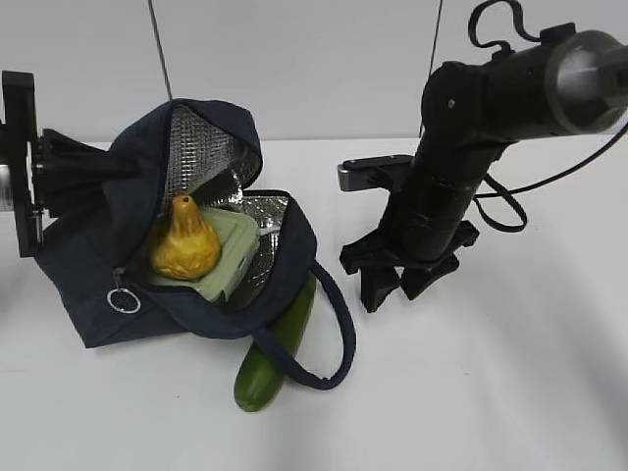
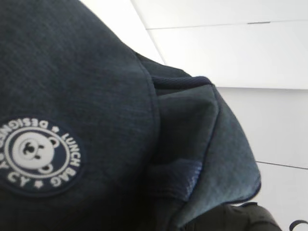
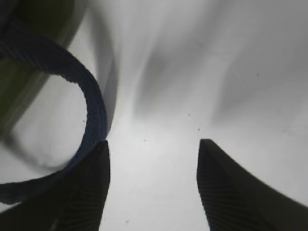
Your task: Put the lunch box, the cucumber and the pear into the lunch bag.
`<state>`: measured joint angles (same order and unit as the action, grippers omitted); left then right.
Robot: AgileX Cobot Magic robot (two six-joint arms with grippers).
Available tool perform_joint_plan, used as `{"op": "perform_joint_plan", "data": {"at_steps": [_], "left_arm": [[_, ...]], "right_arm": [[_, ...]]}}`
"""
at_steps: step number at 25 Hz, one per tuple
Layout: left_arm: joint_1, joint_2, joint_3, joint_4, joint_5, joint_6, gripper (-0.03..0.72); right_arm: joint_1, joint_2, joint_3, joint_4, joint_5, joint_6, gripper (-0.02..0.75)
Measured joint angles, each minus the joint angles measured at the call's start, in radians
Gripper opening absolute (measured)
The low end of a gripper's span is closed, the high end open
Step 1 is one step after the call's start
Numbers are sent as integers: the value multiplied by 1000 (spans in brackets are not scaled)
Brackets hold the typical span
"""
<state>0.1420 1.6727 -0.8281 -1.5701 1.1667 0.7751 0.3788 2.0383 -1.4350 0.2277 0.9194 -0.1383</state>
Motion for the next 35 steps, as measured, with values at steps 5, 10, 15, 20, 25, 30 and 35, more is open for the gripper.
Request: {"op": "perform_joint_plan", "data": {"at_steps": [5, 10, 15, 20, 25, 30, 35], "left_arm": [[0, 3, 3, -95, -9, 15, 2], [1, 42, 3, -163, -9, 26, 2], [1, 75, 3, -163, -4, 28, 2], [1, 85, 3, -163, -1, 31, 2], [1, 89, -26, -163, -5, 33, 2], [1, 90, -67, -163, -17, 35, 2], [1, 91, -75, -163, -19, 35, 2]], "right_arm": [[0, 0, 0, 22, 66, -25, 444], [0, 0, 0, 87, 82, -57, 444], [22, 0, 0, 164, 99, -92, 444], [77, 0, 0, 197, 105, -94, 444], [128, 0, 0, 224, 152, -92, 444], [189, 0, 0, 283, 171, -92, 444], [255, 0, 0, 329, 115, -81, 444]]}}
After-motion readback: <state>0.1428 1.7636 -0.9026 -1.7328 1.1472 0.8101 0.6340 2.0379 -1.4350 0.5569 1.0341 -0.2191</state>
